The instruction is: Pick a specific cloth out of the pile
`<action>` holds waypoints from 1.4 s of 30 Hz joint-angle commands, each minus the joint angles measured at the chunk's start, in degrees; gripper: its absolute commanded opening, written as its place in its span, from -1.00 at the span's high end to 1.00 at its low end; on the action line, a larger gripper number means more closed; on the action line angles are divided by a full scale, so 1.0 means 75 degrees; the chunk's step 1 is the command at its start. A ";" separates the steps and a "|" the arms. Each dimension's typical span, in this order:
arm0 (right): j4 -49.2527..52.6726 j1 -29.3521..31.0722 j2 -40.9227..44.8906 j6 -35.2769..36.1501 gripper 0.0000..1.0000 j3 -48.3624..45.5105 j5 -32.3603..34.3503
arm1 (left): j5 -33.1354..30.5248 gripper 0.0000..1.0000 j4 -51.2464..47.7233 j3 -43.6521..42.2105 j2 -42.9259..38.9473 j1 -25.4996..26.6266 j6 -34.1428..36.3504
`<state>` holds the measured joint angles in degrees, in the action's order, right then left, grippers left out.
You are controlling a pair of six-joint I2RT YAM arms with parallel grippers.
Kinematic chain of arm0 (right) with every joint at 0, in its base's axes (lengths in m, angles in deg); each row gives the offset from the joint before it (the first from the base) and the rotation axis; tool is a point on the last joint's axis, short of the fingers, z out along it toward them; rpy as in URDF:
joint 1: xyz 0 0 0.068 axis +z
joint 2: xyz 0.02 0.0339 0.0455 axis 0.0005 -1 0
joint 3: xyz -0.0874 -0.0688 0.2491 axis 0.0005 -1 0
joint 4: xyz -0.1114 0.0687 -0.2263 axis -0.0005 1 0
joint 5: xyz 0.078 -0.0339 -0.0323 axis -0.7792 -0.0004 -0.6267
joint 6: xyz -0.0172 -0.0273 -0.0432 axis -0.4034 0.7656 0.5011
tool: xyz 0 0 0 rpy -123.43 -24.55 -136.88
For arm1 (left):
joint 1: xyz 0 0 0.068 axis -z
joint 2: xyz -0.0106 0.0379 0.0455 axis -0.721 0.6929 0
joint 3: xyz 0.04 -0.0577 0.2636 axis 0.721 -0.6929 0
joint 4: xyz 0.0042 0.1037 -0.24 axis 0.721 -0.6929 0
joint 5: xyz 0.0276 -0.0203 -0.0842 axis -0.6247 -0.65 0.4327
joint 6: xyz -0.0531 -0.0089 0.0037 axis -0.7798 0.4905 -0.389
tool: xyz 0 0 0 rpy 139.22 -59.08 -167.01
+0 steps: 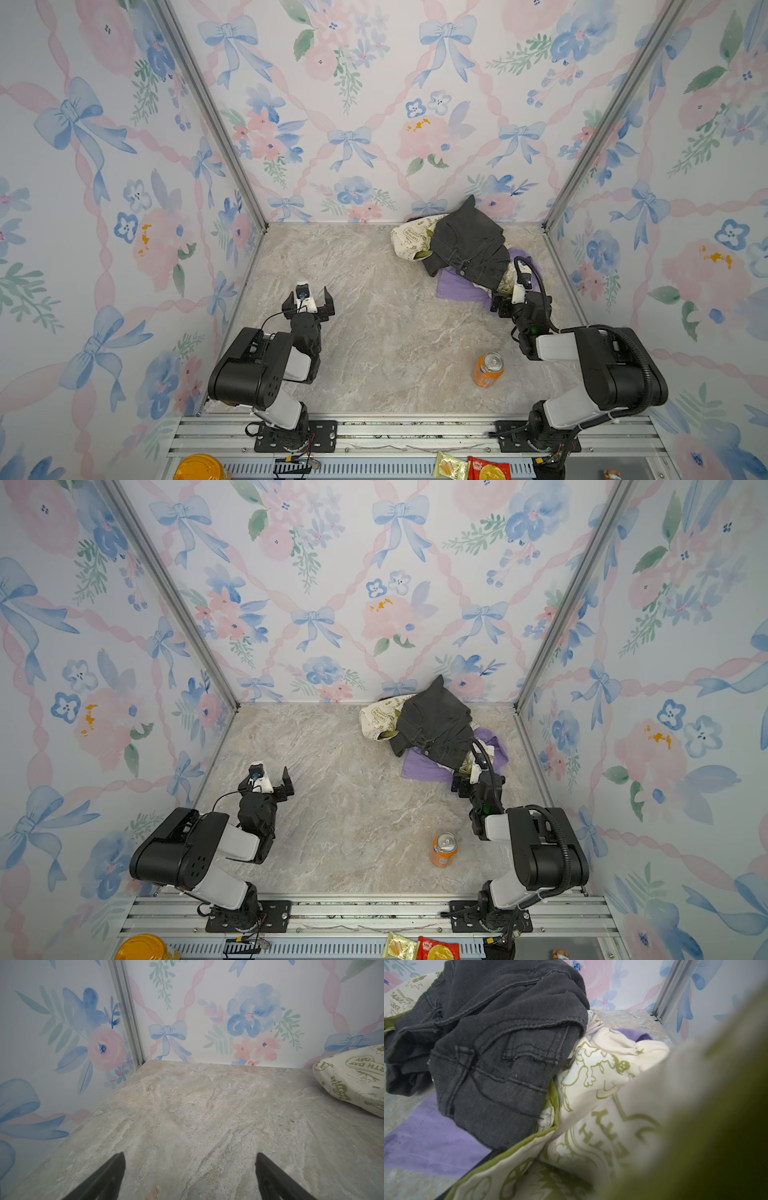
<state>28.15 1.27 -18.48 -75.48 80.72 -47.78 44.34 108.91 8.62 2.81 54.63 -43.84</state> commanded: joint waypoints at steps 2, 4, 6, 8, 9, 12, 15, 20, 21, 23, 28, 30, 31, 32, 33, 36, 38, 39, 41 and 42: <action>-0.0132 0.0055 0.0073 0.0051 -0.94 0.0154 0.0029 | -0.0046 -0.96 -0.0126 0.0092 -0.0104 -0.0027 -0.0098; -0.0131 0.0055 0.0073 0.0051 -0.94 0.0154 0.0024 | -0.0044 -0.96 -0.0127 0.0090 -0.0102 -0.0022 -0.0098; -0.0131 0.0061 0.0073 0.0051 -0.94 0.0153 0.0024 | -0.0040 -0.96 -0.0123 0.0093 -0.0103 -0.0019 -0.0098; -0.0131 0.0054 0.0073 0.0051 -0.94 0.0154 0.0024 | -0.0048 -0.96 -0.0124 0.0102 -0.0108 -0.0023 -0.0100; -0.0131 0.0054 0.0073 0.0051 -0.94 0.0154 0.0024 | -0.0040 -0.96 -0.0121 0.0098 -0.0109 -0.0028 -0.0099; -0.0131 0.0049 0.0073 0.0051 -0.94 0.0151 0.0029 | -0.0050 -0.96 -0.0126 0.0093 -0.0103 -0.0023 -0.0099; -0.0131 0.0058 0.0073 0.0051 -0.94 0.0154 0.0024 | -0.0045 -0.96 -0.0125 0.0102 -0.0113 -0.0026 -0.0104; -0.0131 0.0054 0.0073 0.0051 -0.94 0.0154 0.0024 | -0.0039 -0.96 -0.0125 0.0090 -0.0103 -0.0020 -0.0105; -0.0131 0.0056 0.0073 0.0051 -0.94 0.0153 0.0025 | -0.0041 -0.96 -0.0126 0.0101 -0.0110 -0.0025 -0.0101; -0.0137 0.0054 0.0070 0.0051 -0.94 0.0154 0.0024 | -0.0045 -0.96 -0.0127 0.0104 -0.0092 -0.0035 -0.0105; -0.0134 0.0054 0.0073 0.0051 -0.94 0.0154 0.0023 | -0.0041 -0.96 -0.0118 0.0086 -0.0122 -0.0025 -0.0098; -0.0131 0.0043 0.0073 0.0051 -0.94 0.0153 0.0027 | -0.0039 -0.96 -0.0125 0.0070 -0.0136 -0.0023 -0.0099; -0.0131 0.0047 0.0073 0.0048 -0.94 0.0155 0.0024 | -0.0019 -0.96 -0.0087 0.0047 -0.0145 -0.0019 -0.0098; -0.0126 0.0050 0.0073 0.0050 -0.94 0.0154 0.0024 | -0.0027 -0.96 -0.0009 0.0005 -0.0178 -0.0019 -0.0087; -0.0128 0.0048 0.0073 0.0040 -0.94 0.0154 0.0024 | -0.0013 -0.96 0.0044 -0.0043 -0.0261 -0.0020 -0.0081; -0.0132 0.0037 0.0073 0.0040 -0.94 0.0160 0.0000 | 0.0043 -0.96 0.0040 -0.0262 -0.0712 -0.0019 -0.0074; -0.0159 0.0031 0.0073 0.0039 -0.94 0.0133 0.0000 | 0.0048 -0.96 0.0038 -0.0453 -0.1101 -0.0019 -0.0077; -0.0183 0.0037 0.0093 0.0045 -0.94 0.0114 -0.0045 | 0.0091 -0.96 0.0038 -0.0552 -0.1307 -0.0025 -0.0067; 0.0009 0.0059 0.0342 0.0072 -0.94 0.0132 -0.0107 | 0.0246 -0.96 0.0038 -0.0773 -0.1794 -0.0019 -0.0029; 0.0347 0.0095 0.0629 0.0078 -0.94 0.0165 0.0054 | 0.0354 -0.96 0.0011 -0.0899 -0.2084 -0.0025 -0.0019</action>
<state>29.24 1.29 -17.46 -75.48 80.72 -47.78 45.06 108.93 3.89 -9.25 54.61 -43.84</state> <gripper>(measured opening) 0.970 0.979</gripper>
